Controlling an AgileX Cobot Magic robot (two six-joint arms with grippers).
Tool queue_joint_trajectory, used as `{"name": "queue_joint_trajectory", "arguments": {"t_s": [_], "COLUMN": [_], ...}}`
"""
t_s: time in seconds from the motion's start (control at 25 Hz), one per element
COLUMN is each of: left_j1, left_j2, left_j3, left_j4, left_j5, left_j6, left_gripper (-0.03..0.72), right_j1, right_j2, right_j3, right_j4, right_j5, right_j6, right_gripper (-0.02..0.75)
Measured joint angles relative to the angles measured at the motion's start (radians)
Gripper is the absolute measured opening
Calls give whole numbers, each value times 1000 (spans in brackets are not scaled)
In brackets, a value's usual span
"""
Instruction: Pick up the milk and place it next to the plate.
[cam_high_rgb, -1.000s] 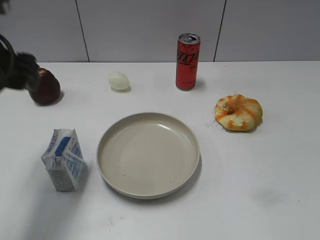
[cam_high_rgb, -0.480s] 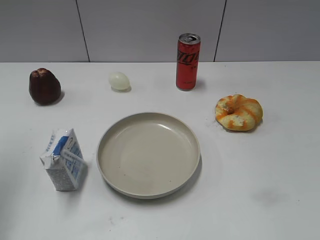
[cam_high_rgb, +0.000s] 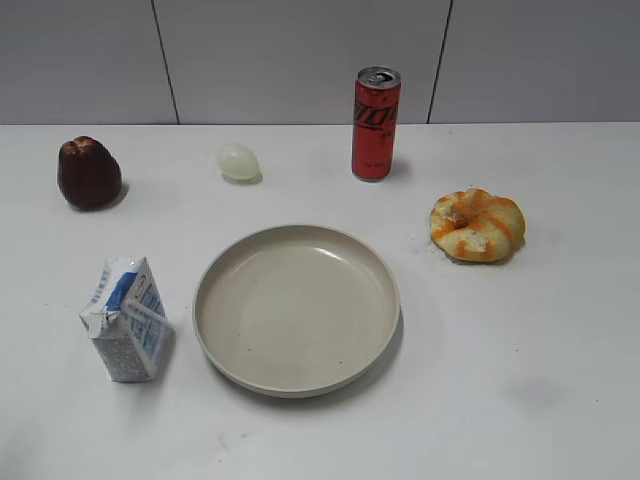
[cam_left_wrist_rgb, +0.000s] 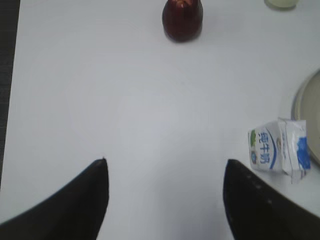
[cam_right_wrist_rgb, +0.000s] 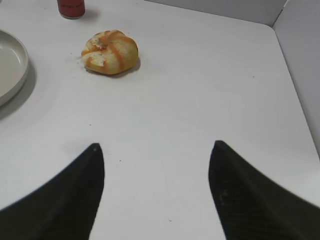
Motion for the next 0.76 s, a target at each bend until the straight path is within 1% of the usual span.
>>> {"name": "queue_joint_trajectory", "arguments": {"t_s": [0.12, 0.2, 0.28, 0.36, 0.52, 0.64, 0.76], "left_j1": [1, 1, 0, -3, -5, -7, -29], "left_j2": [-206, -331, -430, -521, -655, -675, -675], "left_j3": [169, 259, 343, 400, 423, 423, 423], "left_j4": [-2, -4, -11, -14, -1, 1, 1], "left_j5": [-43, -81, -102, -107, -114, -114, -115], "left_j6": [0, 0, 0, -3, -18, -24, -27], "left_gripper": [520, 520, 520, 513, 480, 458, 451], "right_j1": [0, 0, 0, 0, 0, 0, 0], "right_j2": [0, 0, 0, 0, 0, 0, 0], "right_j3": [0, 0, 0, 0, 0, 0, 0], "right_j4": [0, 0, 0, 0, 0, 1, 1], "right_j5": [0, 0, 0, 0, 0, 0, 0], "right_j6": [0, 0, 0, 0, 0, 0, 0], "right_gripper": [497, 497, 497, 497, 497, 497, 497]}}
